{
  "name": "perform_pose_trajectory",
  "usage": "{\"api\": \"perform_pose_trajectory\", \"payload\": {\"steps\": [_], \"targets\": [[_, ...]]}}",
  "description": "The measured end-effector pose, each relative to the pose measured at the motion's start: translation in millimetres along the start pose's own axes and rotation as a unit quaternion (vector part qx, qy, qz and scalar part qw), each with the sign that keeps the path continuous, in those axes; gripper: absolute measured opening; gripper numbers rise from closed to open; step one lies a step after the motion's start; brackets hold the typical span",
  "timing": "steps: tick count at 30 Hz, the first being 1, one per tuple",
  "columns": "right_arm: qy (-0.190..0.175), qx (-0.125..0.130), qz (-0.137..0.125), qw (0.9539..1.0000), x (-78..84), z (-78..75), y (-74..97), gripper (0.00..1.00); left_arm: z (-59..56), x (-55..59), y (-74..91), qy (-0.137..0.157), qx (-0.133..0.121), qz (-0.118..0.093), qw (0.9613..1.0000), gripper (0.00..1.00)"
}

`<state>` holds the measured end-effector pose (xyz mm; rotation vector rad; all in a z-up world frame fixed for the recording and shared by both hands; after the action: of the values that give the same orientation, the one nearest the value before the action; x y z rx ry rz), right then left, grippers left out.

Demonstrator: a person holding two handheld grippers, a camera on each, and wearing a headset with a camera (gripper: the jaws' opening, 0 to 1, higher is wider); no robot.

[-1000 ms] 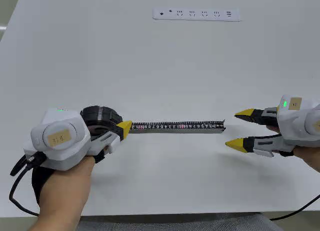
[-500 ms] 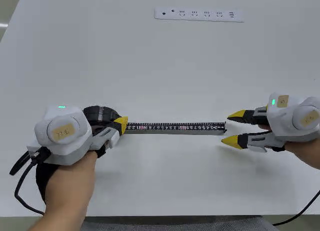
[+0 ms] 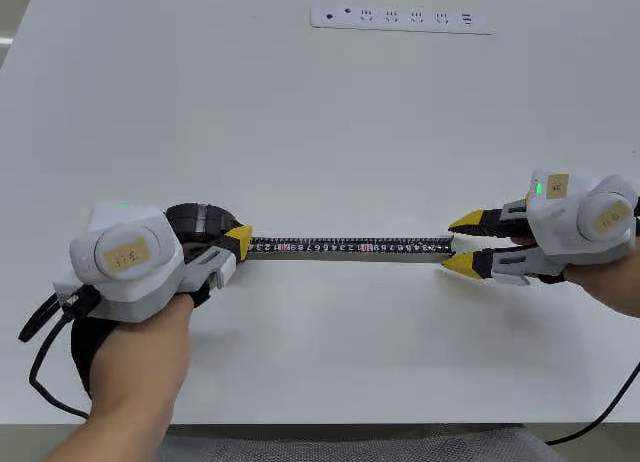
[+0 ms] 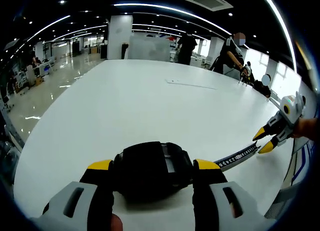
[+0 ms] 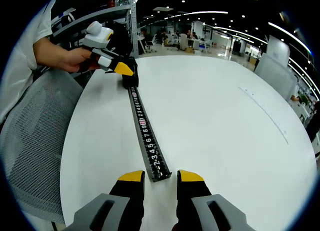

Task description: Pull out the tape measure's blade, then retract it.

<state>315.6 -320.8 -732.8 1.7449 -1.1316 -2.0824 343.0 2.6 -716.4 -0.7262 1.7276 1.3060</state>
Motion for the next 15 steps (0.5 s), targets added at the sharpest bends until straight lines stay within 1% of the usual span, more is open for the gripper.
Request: {"api": "perform_pose_trajectory", "payload": {"steps": [6, 15], "targets": [[0.011, -0.010, 0.004, 0.9999, 1.2, -0.9, -4.9, 0.17, 0.3, 0.2, -0.1, -0.003, 0.002, -0.001, 1.0000, 0.59], [0.022, -0.021, 0.007, 0.9995, 2.6, -1.7, -7.9, 0.14, 1.0, 0.4, -0.7, -0.006, 0.003, 0.000, 1.0000, 0.59]]}}
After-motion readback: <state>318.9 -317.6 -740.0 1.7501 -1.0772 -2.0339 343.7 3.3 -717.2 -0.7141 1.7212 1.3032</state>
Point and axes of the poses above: the centre of the closed fingertips' face, and the gripper's own axes: y roughly backward along the fingers, z roughly to its left, x roughly out of its underside, the point moved 6 cm from there along y, roughly backward along the fingers, and after that the axes turned 8 degrees about -z, right-handed, at the moved point
